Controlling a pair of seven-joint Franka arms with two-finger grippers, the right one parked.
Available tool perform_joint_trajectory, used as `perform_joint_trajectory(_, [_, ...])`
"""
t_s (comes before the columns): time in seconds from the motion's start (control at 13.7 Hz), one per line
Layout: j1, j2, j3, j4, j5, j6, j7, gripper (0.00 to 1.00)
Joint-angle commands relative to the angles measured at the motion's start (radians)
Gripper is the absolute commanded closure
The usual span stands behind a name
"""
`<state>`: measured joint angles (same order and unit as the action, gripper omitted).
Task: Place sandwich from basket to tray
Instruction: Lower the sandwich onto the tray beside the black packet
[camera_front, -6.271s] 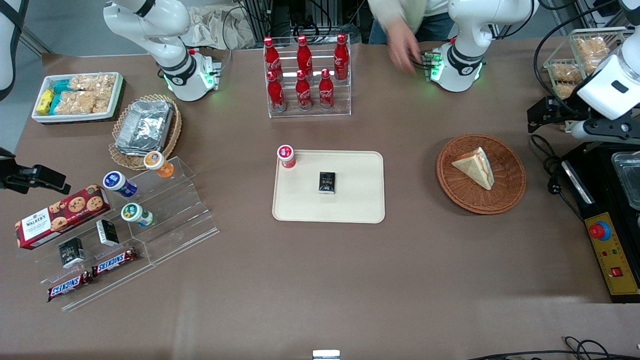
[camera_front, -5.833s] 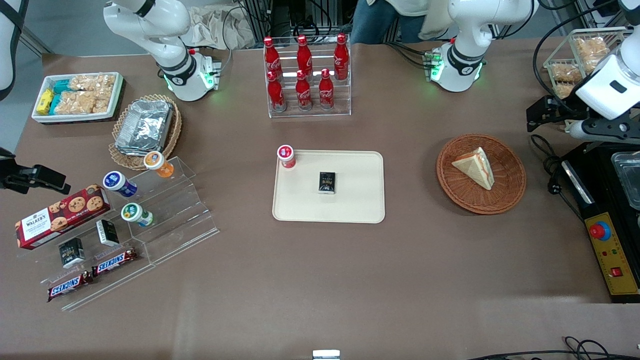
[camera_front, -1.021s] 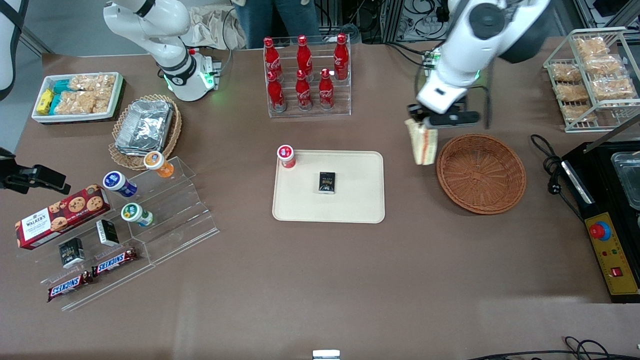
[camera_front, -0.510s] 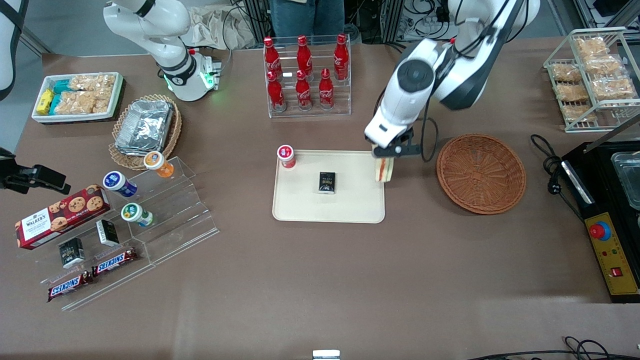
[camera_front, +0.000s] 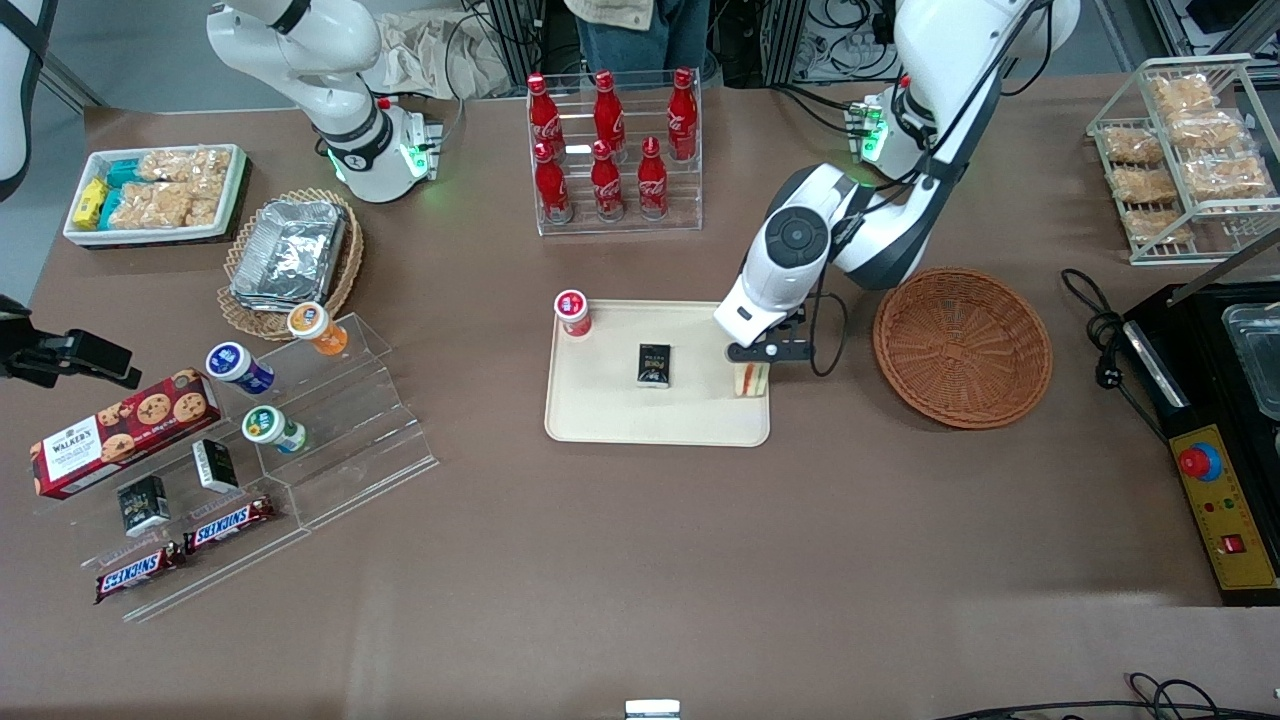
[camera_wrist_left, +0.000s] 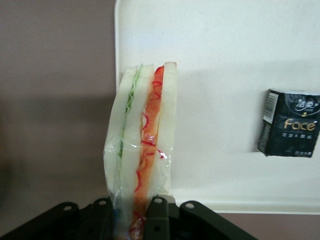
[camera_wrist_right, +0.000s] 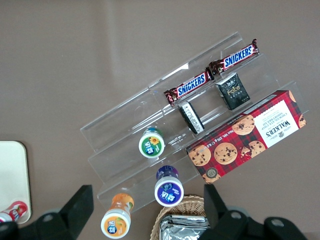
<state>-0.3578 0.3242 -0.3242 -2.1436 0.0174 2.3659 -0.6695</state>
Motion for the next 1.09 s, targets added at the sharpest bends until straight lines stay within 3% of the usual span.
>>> perform_joint_trajectory(0.0, [-0.012,0.022,0.001,0.001,0.036,0.035,-0.009,1.00])
perform_joint_trajectory(0.22, [-0.018,0.050,0.001,-0.001,0.041,0.065,-0.016,0.96])
perform_joint_trajectory(0.29, [-0.018,0.061,0.001,0.001,0.058,0.065,-0.016,0.08])
perform_joint_trajectory(0.36, [-0.016,0.061,0.001,0.001,0.070,0.065,-0.019,0.00])
perform_joint_trajectory(0.51, [-0.007,0.049,0.001,0.020,0.062,0.046,-0.039,0.00])
perform_joint_trajectory(0.73, [0.019,-0.022,0.002,0.144,0.046,-0.159,-0.082,0.00])
perform_joint_trajectory(0.88, [0.060,-0.085,0.004,0.197,-0.093,-0.215,-0.075,0.00])
perform_joint_trajectory(1.02, [0.107,-0.169,0.005,0.202,-0.114,-0.261,-0.064,0.00])
